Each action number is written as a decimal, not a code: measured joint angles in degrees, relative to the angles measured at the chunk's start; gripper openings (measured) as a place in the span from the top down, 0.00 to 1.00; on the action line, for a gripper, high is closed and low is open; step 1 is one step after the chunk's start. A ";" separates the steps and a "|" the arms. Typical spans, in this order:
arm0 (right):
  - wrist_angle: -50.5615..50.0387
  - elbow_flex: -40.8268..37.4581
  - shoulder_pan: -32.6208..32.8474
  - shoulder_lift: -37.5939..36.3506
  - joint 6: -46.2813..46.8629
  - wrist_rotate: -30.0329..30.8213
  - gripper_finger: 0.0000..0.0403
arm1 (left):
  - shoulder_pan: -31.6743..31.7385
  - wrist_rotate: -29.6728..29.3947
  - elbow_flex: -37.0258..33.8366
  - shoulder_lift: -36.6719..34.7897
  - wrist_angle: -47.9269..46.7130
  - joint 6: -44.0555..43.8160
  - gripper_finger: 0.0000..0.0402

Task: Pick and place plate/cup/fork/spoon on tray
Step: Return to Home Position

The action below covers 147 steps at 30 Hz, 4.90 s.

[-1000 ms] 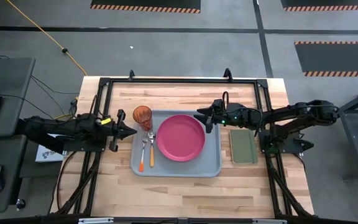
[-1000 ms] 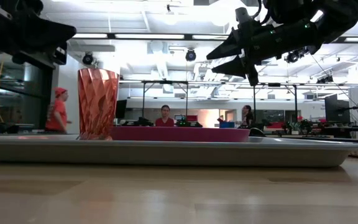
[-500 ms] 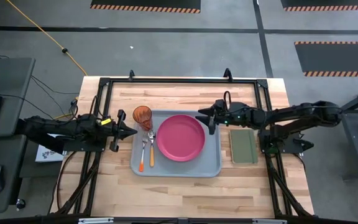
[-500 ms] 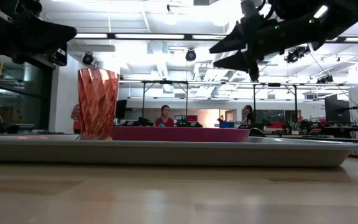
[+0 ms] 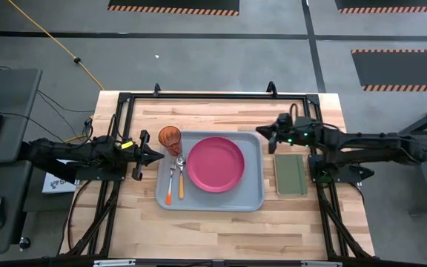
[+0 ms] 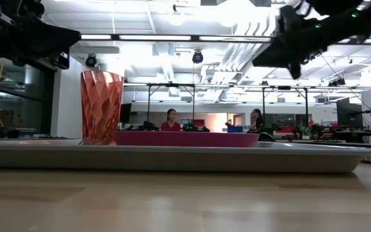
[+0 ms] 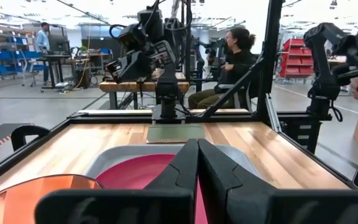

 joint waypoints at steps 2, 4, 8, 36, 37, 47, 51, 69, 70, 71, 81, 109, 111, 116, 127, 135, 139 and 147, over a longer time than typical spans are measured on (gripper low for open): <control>-0.31 -2.27 -1.57 -4.05 0.19 -2.15 0.96 | 0.00 0.02 0.00 0.00 0.01 0.00 1.00; 0.01 -4.96 -2.36 -7.85 0.10 -3.24 0.94 | 0.00 0.01 0.00 0.00 0.02 0.00 1.00; 0.56 -10.41 -3.52 -14.81 0.88 -4.20 0.98 | 0.00 0.02 0.00 0.00 0.02 0.00 1.00; 8.79 -25.44 11.84 -32.45 -4.92 5.68 1.00 | 0.01 0.02 0.02 0.00 0.07 -0.02 1.00; 8.01 -25.44 11.84 -32.42 -3.97 5.68 1.00 | 0.00 0.02 0.02 0.00 0.07 -0.02 1.00; 3.88 -25.44 11.84 -32.41 -1.48 5.54 1.00 | -1.43 -0.20 0.04 -1.65 -0.16 -0.02 1.00; 3.74 -25.44 11.84 -32.38 -1.48 5.52 1.00 | -2.21 -0.18 0.02 -3.96 -1.21 -0.02 1.00; -3.47 -25.48 11.84 -49.92 -1.52 5.36 1.00 | -2.40 -0.09 -0.02 -7.01 -10.77 -0.02 1.00; -3.50 -25.48 11.84 -49.93 -1.50 5.36 1.00 | -2.40 -0.08 -0.02 -6.99 -10.82 -0.02 1.00; -3.06 -25.48 11.84 -49.91 -1.50 5.45 1.00 | -2.40 -0.13 -0.02 -6.99 -10.83 -0.02 1.00; -4.83 -25.48 11.84 -49.98 -1.50 5.50 1.00 | -2.38 -0.26 -0.02 -6.99 -10.69 -0.02 1.00; -4.85 -25.50 11.84 -49.28 -1.50 5.50 1.00 | -2.38 -0.40 -0.07 -6.95 -10.69 -0.02 1.00; -4.85 -25.50 11.84 -49.28 -1.50 5.50 1.00 | -2.38 -0.40 -0.07 -6.95 -10.69 -0.02 1.00; -4.85 -25.50 11.84 -49.28 -1.50 5.50 1.00 | -2.38 -0.40 -0.07 -6.95 -10.69 -0.02 1.00; -4.84 -25.50 11.84 -49.28 -1.50 5.50 1.00 | -2.38 -0.40 -0.07 -6.95 -10.69 -0.02 1.00; -4.85 -25.50 11.84 -49.28 -1.50 5.50 1.00 | -2.38 -0.40 -0.07 -6.95 -10.69 -0.02 1.00; -4.84 -25.50 11.84 -49.28 -1.51 5.50 1.00 | -2.38 -0.40 -0.07 -6.95 -10.69 -0.02 1.00; -4.83 -25.50 11.84 -49.28 -1.52 5.49 1.00 | -2.38 -0.40 -0.07 -6.95 -10.69 -0.02 1.00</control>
